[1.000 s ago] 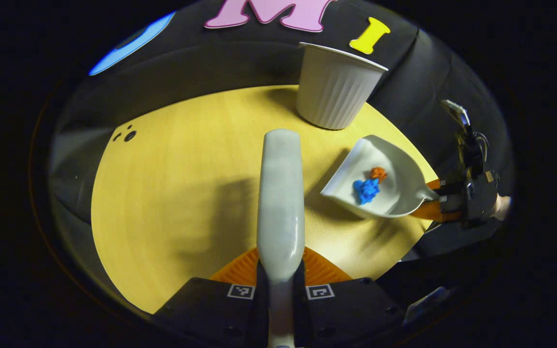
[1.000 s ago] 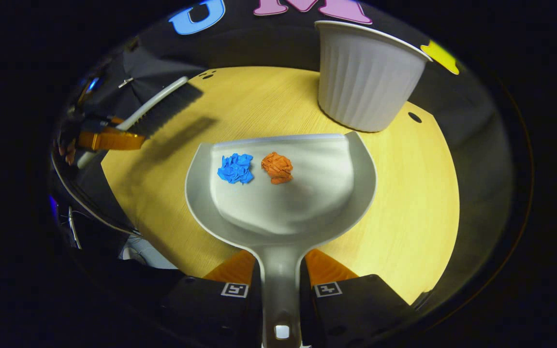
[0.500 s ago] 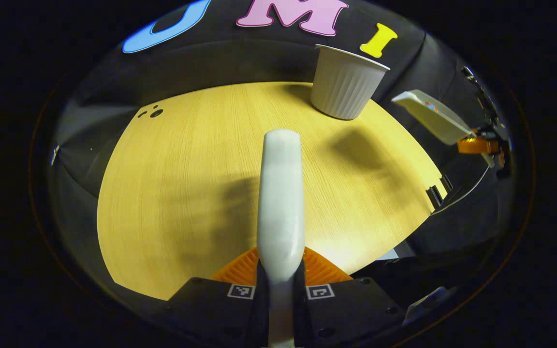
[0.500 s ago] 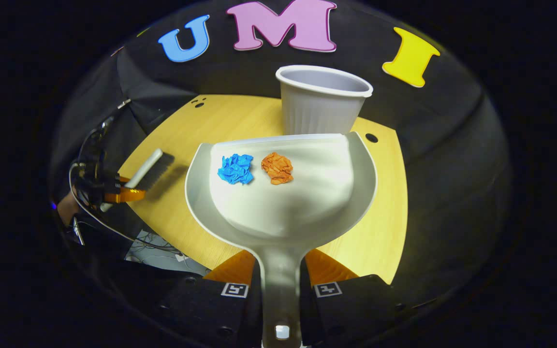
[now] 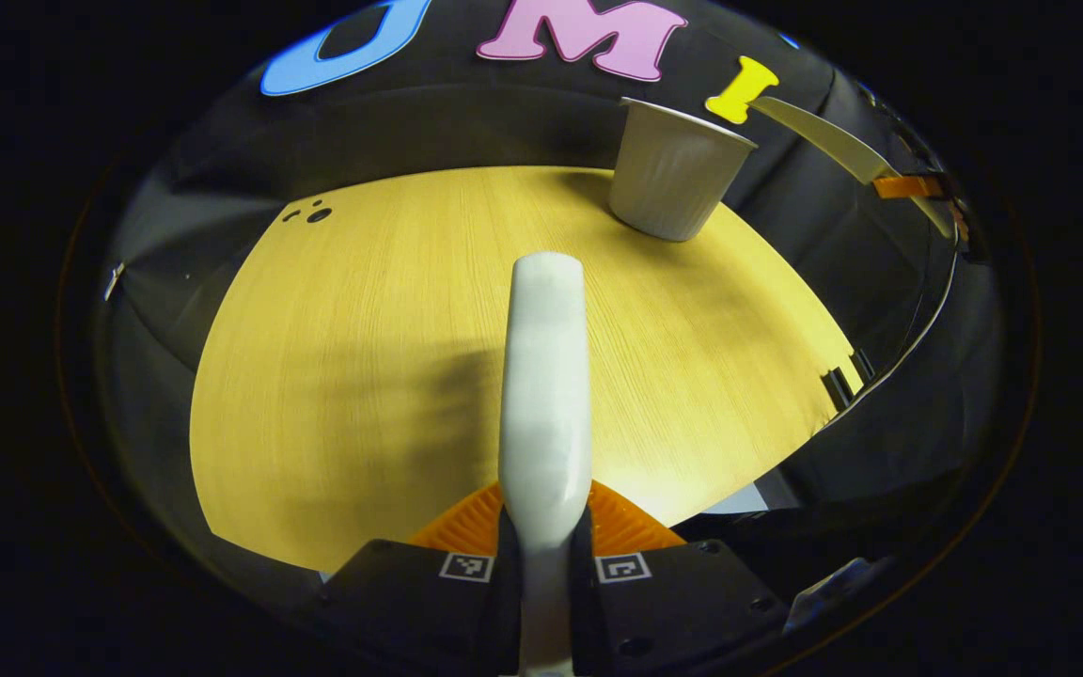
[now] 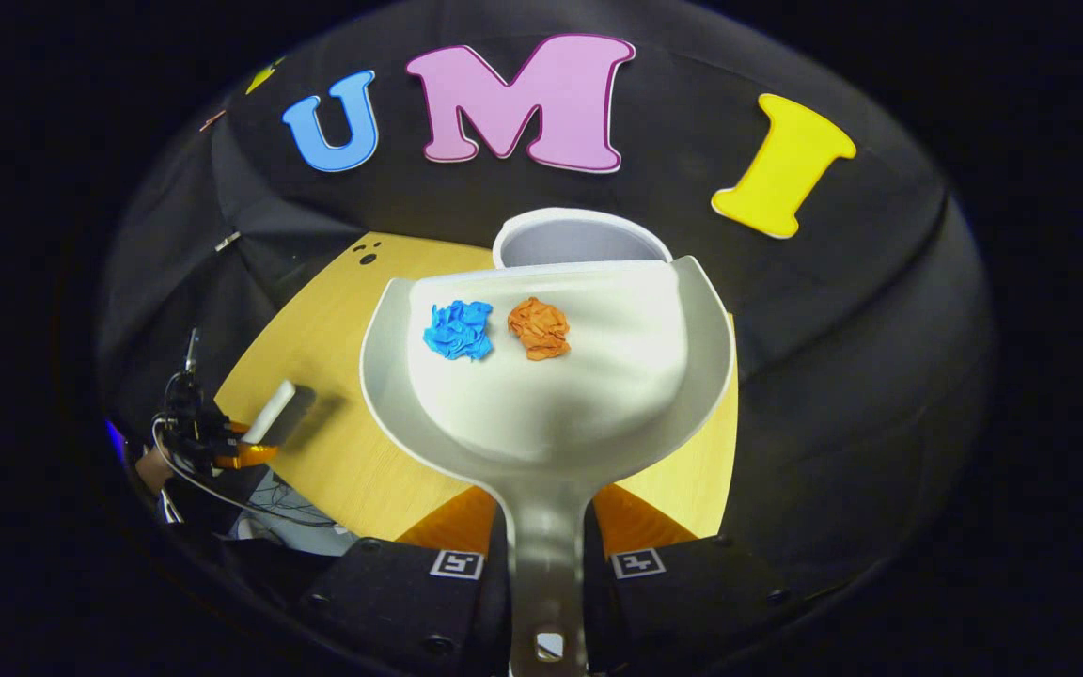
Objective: Pick up the small broom and dustpan from the desktop, sweep the trash into the dustpan with the broom, and then empty the trash into the garbage bin.
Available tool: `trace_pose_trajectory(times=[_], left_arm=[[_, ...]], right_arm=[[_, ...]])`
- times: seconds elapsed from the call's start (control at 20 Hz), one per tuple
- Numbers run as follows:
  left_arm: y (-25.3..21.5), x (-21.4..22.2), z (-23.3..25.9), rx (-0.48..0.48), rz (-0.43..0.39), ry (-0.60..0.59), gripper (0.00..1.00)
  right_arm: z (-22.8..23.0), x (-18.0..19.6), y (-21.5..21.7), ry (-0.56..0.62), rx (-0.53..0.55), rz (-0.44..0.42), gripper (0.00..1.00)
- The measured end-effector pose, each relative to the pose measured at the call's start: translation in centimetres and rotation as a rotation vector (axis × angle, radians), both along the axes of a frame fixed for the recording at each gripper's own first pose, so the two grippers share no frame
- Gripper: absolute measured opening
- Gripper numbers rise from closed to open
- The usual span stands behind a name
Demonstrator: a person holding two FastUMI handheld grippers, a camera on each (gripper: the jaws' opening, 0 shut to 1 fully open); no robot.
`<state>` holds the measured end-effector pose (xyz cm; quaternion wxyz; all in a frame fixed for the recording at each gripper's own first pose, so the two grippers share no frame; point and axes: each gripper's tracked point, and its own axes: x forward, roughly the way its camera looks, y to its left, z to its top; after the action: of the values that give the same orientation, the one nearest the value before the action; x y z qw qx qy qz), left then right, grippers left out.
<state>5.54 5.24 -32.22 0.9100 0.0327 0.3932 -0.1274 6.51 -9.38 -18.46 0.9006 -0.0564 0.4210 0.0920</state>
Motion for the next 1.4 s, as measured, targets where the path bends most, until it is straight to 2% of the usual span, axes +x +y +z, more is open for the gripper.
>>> trace_pose_trajectory(times=[0.05, 0.35, 0.5, 0.55, 0.7, 0.85, 1.1, 1.25, 1.3, 1.35, 1.4], left_arm=[[0.2, 0.1, 0.3, -0.003, 0.005, -0.002, 0.25], [1.8, 0.8, 2.7, -0.009, 0.045, -0.029, 0.25], [2.8, 1.2, 3.9, -0.001, 0.052, -0.032, 0.23], [3.1, 1.5, 4.4, -0.001, 0.054, -0.038, 0.25], [3.6, 2.5, 5.6, -0.001, 0.058, -0.055, 0.25], [3.9, 3.4, 6.1, -0.002, 0.053, -0.06, 0.25], [3.9, 4.5, 6.4, -0.028, 0.058, -0.05, 0.25], [4.2, 5.1, 6.7, -0.044, 0.065, -0.048, 0.25], [4.3, 5.2, 6.8, -0.048, 0.065, -0.042, 0.25], [4.7, 5.3, 7.0, -0.042, 0.069, -0.037, 0.25], [5.3, 5.6, 7.1, -0.033, 0.073, -0.037, 0.25]], right_arm=[[0.6, 1.5, 0.2, -0.012, -0.002, 0.001, 0.34], [1.1, 10.0, -0.4, -0.08, -0.065, -0.025, 0.34], [0.3, 13.0, -1.5, -0.103, -0.1, -0.063, 0.34], [0.0, 13.8, -2.1, -0.107, -0.125, -0.07, 0.34], [-1.4, 15.2, -3.2, -0.104, -0.179, -0.088, 0.34], [-2.2, 17.0, -4.3, -0.131, -0.286, -0.086, 0.34], [-3.8, 18.8, -4.4, -0.158, -0.465, -0.012, 0.34], [-4.0, 20.0, -4.9, -0.193, -0.582, 0.001, 0.34], [-4.0, 20.0, -5.1, -0.204, -0.615, 0.001, 0.39], [-3.8, 20.0, -5.2, -0.219, -0.651, 0.008, 0.34], [-3.8, 20.1, -5.5, -0.23, -0.699, 0.017, 0.34]])
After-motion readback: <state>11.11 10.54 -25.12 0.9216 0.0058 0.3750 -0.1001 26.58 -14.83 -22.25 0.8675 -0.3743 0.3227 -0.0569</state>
